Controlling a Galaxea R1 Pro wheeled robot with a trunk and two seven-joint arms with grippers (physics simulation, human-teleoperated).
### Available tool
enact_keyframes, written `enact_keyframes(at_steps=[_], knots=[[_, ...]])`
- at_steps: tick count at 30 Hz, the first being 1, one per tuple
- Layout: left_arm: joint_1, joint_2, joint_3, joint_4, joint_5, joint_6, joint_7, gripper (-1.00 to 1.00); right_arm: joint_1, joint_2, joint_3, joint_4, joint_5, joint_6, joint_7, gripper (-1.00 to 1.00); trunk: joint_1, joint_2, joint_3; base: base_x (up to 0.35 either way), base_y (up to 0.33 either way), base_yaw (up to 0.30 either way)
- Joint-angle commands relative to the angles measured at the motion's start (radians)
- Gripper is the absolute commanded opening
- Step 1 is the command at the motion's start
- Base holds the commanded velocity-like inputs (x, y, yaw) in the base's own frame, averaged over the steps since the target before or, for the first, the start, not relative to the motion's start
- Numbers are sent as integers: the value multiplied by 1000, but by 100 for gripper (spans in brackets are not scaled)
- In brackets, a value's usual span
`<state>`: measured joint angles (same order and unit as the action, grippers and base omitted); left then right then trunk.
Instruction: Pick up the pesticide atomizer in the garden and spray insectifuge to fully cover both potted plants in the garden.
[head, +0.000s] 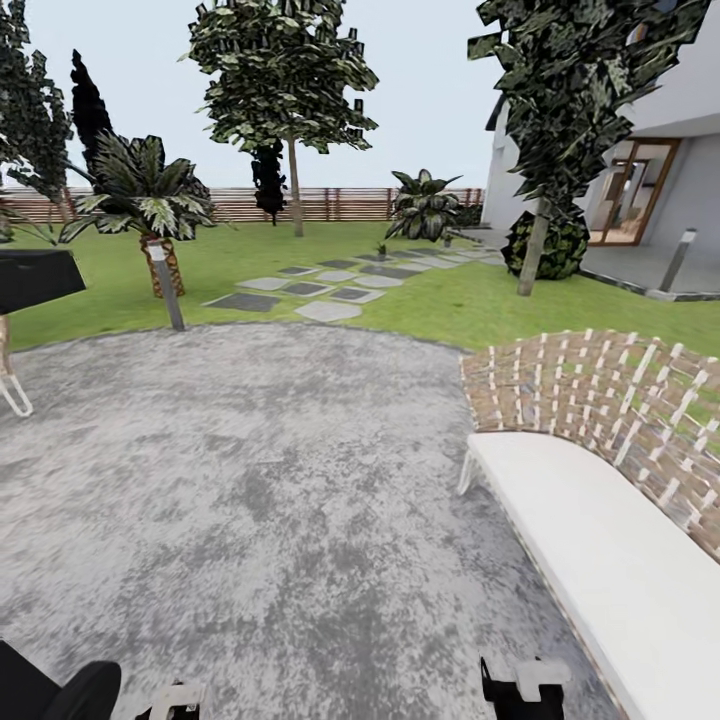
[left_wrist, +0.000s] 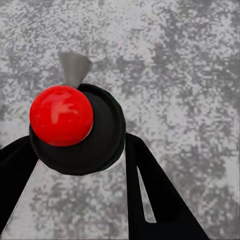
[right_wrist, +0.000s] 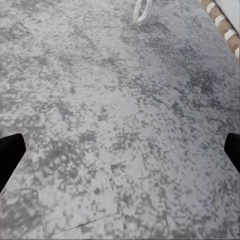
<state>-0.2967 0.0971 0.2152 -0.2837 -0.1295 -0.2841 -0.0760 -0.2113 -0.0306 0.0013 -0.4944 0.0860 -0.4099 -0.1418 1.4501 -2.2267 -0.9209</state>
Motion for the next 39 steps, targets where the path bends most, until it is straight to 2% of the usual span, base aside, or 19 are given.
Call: enact_keyframes(at_steps=[1, 39], knots=[[-1, -1, 9, 0, -10, -3, -5, -100, 0, 0, 0, 0, 9, -1, -7, 100, 0, 0, -1, 340, 0, 95], [-1, -1, 9, 1, -10, -3, -5, -100, 0, 0, 0, 1, 9, -1, -7, 100, 0, 0, -1, 340, 0, 6]])
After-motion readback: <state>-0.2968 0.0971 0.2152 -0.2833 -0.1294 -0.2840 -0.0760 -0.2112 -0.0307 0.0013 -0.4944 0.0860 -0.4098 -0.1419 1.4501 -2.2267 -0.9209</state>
